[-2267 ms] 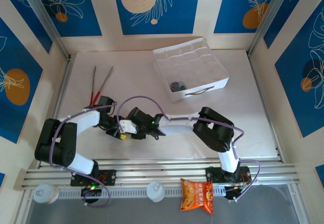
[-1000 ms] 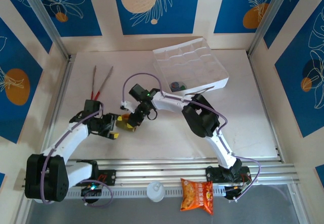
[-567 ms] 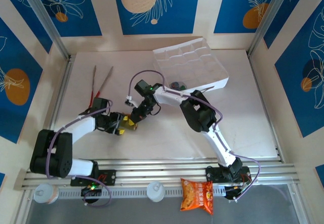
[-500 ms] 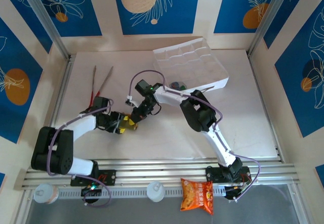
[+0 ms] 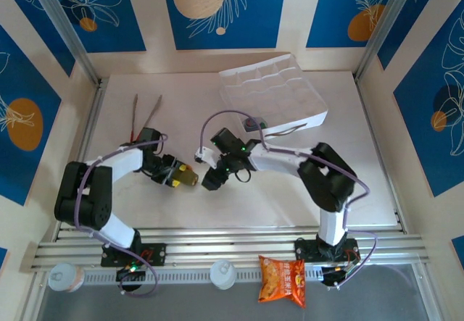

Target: Roll the socks

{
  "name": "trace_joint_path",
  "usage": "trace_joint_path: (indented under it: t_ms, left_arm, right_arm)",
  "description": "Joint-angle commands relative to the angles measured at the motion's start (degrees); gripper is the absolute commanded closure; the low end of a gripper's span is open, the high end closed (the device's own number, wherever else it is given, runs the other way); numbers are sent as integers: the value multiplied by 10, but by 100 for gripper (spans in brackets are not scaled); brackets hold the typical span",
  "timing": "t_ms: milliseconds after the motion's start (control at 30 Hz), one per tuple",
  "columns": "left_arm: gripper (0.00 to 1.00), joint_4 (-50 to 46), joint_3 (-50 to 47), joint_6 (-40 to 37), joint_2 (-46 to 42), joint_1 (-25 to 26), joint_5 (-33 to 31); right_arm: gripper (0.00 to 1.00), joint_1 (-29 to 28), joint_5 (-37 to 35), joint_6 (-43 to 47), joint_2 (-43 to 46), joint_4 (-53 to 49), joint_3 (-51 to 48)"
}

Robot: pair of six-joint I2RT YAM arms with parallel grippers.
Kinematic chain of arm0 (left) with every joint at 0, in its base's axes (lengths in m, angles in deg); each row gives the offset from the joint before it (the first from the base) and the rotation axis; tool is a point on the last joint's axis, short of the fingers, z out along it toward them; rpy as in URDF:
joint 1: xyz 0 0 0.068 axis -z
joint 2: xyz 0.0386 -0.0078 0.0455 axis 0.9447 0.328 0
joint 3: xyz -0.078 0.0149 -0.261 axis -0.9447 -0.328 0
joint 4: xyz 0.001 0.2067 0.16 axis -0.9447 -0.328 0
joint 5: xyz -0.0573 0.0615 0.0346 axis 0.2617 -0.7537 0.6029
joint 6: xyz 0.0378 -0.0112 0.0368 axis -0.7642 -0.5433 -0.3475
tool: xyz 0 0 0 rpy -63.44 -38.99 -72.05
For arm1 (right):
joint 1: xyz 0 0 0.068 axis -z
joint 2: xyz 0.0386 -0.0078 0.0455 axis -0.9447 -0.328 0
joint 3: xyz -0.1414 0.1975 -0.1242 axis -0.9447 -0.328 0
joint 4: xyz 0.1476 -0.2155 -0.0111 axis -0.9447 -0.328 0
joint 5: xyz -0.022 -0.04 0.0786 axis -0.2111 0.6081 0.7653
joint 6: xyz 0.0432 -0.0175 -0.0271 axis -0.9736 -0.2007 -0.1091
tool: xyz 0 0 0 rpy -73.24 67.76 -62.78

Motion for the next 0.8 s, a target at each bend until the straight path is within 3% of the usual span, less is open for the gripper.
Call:
trace_joint_path:
  t_ms: [0,367,667,767]
  left_arm:
    - [55,-124,-12,-14,48,3,-93]
    - [55,-146,61,-22,128,3,-70]
    - [56,-149,87,-32,147,2,-62]
    - [56,-146,87,-33,150,2,-58]
  right_arm:
    - [41,-32,-114,102,10,86,-6]
    - [38,-126,-254,220,-81,110,47]
    - [41,-126,-330,215,-141,103,95]
    - [42,-125,-323,212,-147,92,98]
